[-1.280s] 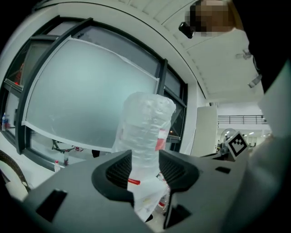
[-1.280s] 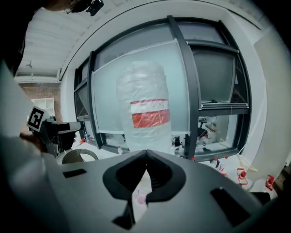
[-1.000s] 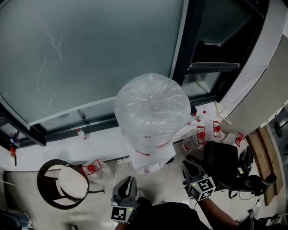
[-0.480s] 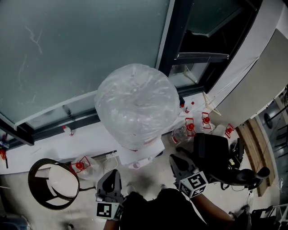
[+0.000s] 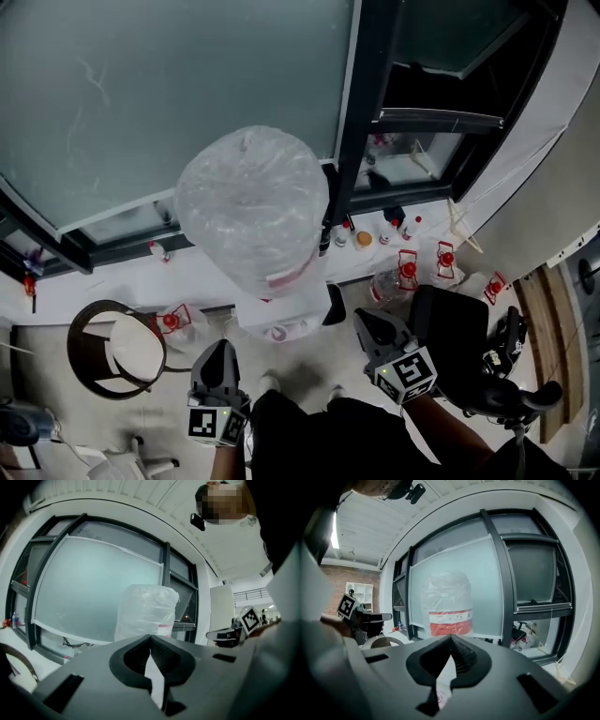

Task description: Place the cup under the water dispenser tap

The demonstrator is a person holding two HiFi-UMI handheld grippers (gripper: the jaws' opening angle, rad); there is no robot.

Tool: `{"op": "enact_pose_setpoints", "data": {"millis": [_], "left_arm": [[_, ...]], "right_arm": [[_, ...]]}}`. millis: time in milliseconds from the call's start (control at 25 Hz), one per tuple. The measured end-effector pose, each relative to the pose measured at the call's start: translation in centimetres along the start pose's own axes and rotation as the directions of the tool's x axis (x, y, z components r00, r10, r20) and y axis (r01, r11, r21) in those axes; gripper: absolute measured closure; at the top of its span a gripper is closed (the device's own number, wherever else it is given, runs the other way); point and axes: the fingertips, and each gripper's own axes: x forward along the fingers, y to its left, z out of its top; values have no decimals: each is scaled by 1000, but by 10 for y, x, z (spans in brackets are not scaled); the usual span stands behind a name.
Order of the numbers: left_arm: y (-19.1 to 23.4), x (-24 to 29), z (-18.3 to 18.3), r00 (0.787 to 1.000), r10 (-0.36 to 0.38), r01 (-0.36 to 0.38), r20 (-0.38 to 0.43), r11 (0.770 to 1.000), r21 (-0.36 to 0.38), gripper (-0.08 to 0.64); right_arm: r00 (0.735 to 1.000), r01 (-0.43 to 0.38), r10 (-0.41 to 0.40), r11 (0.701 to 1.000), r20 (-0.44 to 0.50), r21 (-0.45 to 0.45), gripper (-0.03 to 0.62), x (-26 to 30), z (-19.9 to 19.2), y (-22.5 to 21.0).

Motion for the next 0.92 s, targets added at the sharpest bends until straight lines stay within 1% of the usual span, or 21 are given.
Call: {"op": "enact_pose_setpoints", "data": {"millis": [80, 120, 200, 280, 360, 440, 600, 760, 920], "left_arm": [[-21, -5, -6, 999, 21, -18, 35, 997, -75, 549], [-30, -9, -11, 998, 42, -38, 36, 995, -95, 549], [-48, -21, -24, 997, 78, -75, 23, 993, -95, 549], [-65, -32, -35, 995, 99, -97, 13, 991, -93, 549], [-80, -42, -41, 995, 93, -91, 19, 990, -104, 549], [-93, -53, -43, 996, 78, -72, 42, 990, -123, 549], [-111, -67, -50, 995, 93, -90, 33, 990, -105, 548], [-113, -81, -57, 996, 93, -93, 6, 993, -71, 548], [-114, -94, -47, 997, 54, -48, 51, 993, -108, 548]], "right_arm": [[1000, -16, 16, 1000, 2, 8, 594, -14, -9, -10], [1000, -24, 24, 1000, 8, 11, 594, -21, -13, -14], [999, -50, 50, 999, 15, 17, 594, -34, -21, -19], [996, -89, 89, 996, 10, 18, 594, -45, -31, -20], [993, -114, 114, 993, 7, 23, 594, -55, -40, -20], [993, -119, 119, 992, 0, 37, 594, -63, -50, -21], [993, -115, 116, 993, -25, 39, 594, -78, -62, -22], [993, -112, 112, 994, -31, 19, 594, -89, -61, -10], [994, -103, 103, 995, -21, -1, 594, -96, -57, 3]]}}
